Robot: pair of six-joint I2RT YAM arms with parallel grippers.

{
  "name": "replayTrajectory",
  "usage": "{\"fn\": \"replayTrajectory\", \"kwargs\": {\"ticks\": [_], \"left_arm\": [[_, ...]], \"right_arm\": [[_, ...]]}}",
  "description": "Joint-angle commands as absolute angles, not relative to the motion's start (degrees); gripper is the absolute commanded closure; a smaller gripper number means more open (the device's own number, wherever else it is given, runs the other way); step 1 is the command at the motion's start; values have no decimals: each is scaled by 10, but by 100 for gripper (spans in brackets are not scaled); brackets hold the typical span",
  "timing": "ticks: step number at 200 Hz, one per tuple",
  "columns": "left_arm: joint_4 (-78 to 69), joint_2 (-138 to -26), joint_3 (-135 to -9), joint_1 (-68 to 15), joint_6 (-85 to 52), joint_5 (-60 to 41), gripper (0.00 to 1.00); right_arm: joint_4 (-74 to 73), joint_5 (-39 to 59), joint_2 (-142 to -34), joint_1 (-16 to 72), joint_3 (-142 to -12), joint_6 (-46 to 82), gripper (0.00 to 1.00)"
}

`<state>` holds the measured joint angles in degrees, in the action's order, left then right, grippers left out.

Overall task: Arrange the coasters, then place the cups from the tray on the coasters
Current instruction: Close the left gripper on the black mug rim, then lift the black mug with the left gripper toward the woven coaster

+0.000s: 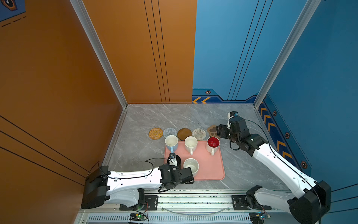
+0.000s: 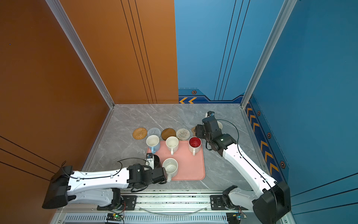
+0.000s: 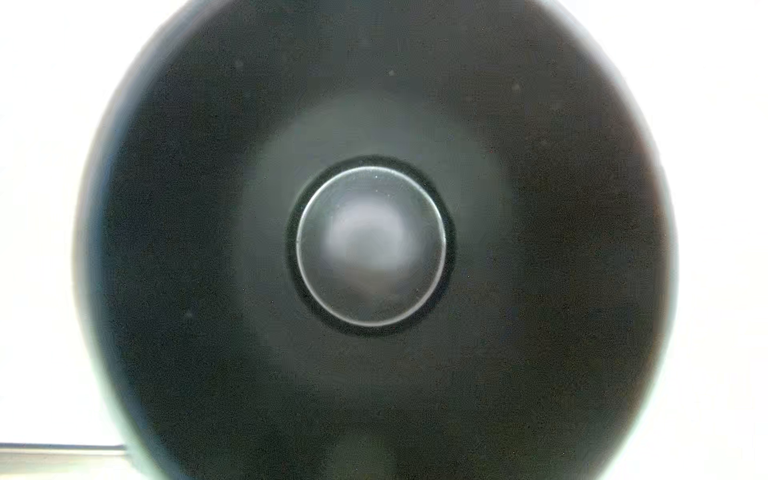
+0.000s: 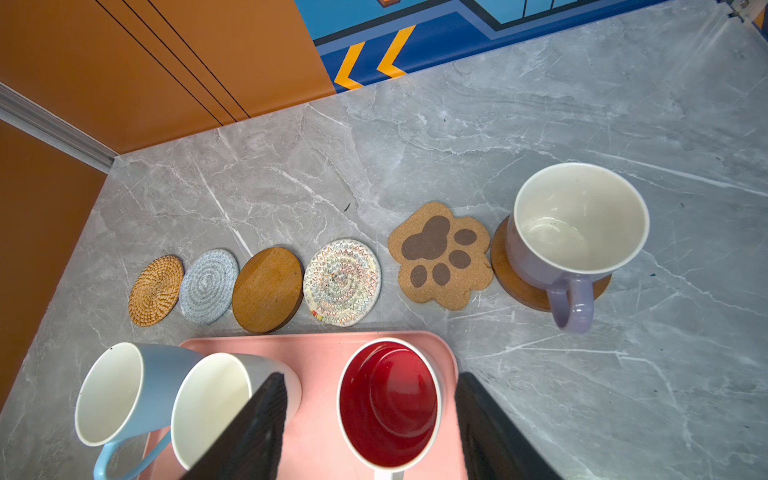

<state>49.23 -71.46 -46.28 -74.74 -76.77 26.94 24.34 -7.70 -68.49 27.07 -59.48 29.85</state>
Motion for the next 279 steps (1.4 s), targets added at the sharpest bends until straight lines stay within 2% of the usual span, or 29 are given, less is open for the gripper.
{"fn": "replayTrajectory", "kwargs": {"ticks": [1,146,186,279], "left_arm": [[532,-706,-495,-759,-768,327,100],[608,-671,-586,-752,-700,407,100],[608,-647,-624,-703,-631,410,100],[597,-625,-667,-524,-472,410,100]], "right_arm": [[230,-73,-685,271,-587,291,37],[229,-69,-689,271,-589,289,37],[229,-65,-694,271,-591,288,37],[228,-62,-712,270,-595,285,37]]}}
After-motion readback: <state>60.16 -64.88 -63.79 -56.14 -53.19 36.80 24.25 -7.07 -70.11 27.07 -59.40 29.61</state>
